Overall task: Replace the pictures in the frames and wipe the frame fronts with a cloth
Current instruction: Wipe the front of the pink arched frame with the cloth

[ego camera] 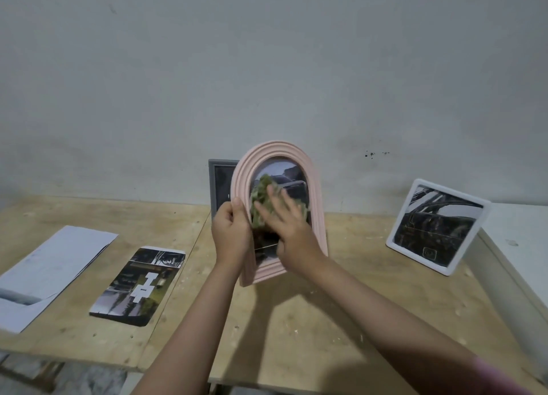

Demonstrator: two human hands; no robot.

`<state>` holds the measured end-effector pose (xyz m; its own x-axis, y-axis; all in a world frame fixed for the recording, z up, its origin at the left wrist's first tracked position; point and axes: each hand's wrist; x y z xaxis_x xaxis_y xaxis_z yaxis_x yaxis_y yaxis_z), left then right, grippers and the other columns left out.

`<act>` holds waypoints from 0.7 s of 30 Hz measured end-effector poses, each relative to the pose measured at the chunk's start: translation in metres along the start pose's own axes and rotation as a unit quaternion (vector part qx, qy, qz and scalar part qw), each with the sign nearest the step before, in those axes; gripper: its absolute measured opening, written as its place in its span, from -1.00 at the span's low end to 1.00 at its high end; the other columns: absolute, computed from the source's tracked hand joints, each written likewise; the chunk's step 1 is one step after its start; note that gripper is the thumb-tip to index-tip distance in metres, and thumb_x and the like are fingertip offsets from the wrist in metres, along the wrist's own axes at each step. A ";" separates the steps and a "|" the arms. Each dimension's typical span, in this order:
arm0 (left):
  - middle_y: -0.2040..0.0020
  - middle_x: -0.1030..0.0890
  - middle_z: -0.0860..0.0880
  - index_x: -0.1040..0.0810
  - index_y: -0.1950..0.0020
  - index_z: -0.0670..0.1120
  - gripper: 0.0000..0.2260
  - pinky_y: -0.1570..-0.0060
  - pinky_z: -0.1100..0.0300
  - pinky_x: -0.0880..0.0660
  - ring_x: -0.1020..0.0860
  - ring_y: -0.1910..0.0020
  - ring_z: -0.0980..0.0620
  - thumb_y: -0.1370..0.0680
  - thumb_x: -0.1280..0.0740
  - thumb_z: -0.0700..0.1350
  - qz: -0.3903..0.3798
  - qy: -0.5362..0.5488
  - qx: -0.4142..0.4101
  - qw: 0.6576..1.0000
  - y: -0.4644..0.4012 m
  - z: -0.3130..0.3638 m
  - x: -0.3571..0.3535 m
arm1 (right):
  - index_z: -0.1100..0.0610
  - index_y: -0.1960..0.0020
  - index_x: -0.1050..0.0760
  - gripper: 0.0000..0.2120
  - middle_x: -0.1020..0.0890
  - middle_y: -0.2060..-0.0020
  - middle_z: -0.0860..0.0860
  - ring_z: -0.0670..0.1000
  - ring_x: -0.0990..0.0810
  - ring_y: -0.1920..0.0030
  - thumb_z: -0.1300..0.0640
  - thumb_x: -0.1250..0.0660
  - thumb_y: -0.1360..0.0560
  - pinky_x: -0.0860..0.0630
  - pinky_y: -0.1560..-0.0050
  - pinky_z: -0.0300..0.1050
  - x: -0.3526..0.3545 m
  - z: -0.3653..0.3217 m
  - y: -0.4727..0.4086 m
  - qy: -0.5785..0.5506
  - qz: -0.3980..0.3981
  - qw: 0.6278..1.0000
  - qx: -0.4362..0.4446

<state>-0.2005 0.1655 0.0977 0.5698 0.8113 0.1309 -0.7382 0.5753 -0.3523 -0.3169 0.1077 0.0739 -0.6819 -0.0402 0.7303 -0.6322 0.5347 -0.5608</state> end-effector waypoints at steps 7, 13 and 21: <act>0.44 -0.27 -0.02 -0.23 0.39 -0.08 -0.61 0.40 0.14 -0.17 -0.25 0.43 0.04 -0.65 -0.11 -0.07 0.039 -0.050 0.042 0.997 -0.008 -0.009 0.015 | 0.01 -0.19 -0.56 -0.47 -0.51 -0.30 0.07 0.19 -0.59 -0.02 0.39 -0.30 -0.29 -0.63 0.20 0.04 -0.020 0.044 0.068 0.057 -0.078 0.989 0.109; 0.41 -0.34 -0.04 -0.26 0.36 -0.10 -0.61 0.34 0.10 -0.26 -0.31 0.39 -0.04 -0.64 -0.07 0.00 0.104 -0.038 0.116 0.987 -0.007 -0.013 0.001 | 0.06 -0.38 -0.36 -0.31 -0.34 -0.43 0.11 0.17 -0.42 -0.27 0.44 -0.32 -0.30 -0.44 -0.20 0.01 -0.040 0.022 0.075 0.051 0.043 0.988 0.138; 0.42 -0.26 -0.04 -0.21 0.38 -0.10 -0.60 0.39 0.16 -0.17 -0.24 0.43 0.02 -0.66 -0.05 -0.04 0.087 -0.047 0.127 0.987 -0.020 -0.009 0.013 | 0.05 -0.48 -0.19 -0.04 -0.20 -0.49 0.10 0.31 -0.19 -0.45 0.42 -0.50 -0.19 -0.53 -0.10 0.25 -0.024 0.093 0.075 0.124 -0.035 0.988 0.081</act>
<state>-0.1753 0.1642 0.0984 0.3999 0.8992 0.1777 -0.8951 0.4248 -0.1352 -0.3820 0.0705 -0.0217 -0.5361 0.1476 0.8312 -0.7389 0.3940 -0.5465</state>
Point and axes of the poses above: each hand's wrist, its own y-axis away from the middle knuckle, its own x-axis out of the back of the hand, z = x × y
